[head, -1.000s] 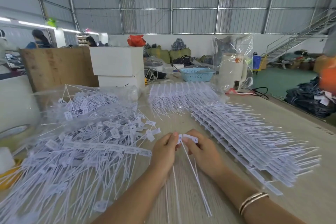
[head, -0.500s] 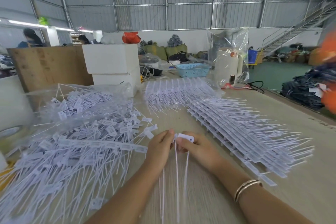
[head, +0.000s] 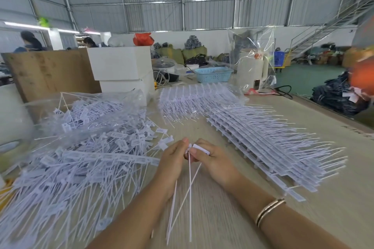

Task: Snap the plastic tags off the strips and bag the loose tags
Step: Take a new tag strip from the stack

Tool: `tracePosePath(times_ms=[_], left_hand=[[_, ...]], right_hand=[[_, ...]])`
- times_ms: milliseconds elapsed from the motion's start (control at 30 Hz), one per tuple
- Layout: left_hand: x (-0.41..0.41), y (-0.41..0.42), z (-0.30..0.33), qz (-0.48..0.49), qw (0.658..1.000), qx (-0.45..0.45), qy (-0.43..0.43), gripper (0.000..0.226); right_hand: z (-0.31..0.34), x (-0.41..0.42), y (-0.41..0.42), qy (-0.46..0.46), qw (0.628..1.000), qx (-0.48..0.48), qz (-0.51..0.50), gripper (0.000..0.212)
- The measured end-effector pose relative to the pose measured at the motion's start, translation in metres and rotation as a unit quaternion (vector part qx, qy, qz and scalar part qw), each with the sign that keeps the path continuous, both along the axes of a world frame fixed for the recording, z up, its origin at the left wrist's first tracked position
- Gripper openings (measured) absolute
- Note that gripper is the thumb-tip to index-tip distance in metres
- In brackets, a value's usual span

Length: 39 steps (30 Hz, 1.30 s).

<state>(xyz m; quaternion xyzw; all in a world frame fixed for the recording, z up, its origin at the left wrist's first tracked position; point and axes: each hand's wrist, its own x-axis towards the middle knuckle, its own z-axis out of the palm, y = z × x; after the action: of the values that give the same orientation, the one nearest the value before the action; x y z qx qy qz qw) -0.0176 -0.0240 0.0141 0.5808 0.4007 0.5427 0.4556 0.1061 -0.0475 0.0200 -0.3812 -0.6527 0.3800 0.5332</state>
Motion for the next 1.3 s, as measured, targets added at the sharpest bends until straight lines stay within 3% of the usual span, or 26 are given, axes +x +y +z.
tracePosePath(times_ms=[433,833,1067,1167,1300], left_hand=[[-0.001,-0.003,0.0,-0.011,0.999,-0.014,0.027,0.045],[-0.005,-0.002,-0.002,-0.06,0.997,0.014,0.046,0.053],[0.001,0.004,-0.005,-0.012,0.988,0.062,0.139,0.04],[0.0,0.001,-0.005,-0.035,0.996,0.013,0.085,0.046],[-0.012,0.007,0.011,-0.051,0.995,-0.048,-0.073,0.053]], right_hand=[[0.002,0.004,-0.002,0.035,0.997,-0.046,0.053,0.018],[0.001,0.008,0.0,0.054,0.991,-0.07,0.104,0.027],[0.006,0.021,-0.004,-0.122,0.99,-0.066,0.009,0.026],[0.005,0.012,-0.005,-0.06,0.997,-0.036,0.011,0.026],[0.007,0.004,-0.004,0.105,0.994,-0.022,0.029,0.038]])
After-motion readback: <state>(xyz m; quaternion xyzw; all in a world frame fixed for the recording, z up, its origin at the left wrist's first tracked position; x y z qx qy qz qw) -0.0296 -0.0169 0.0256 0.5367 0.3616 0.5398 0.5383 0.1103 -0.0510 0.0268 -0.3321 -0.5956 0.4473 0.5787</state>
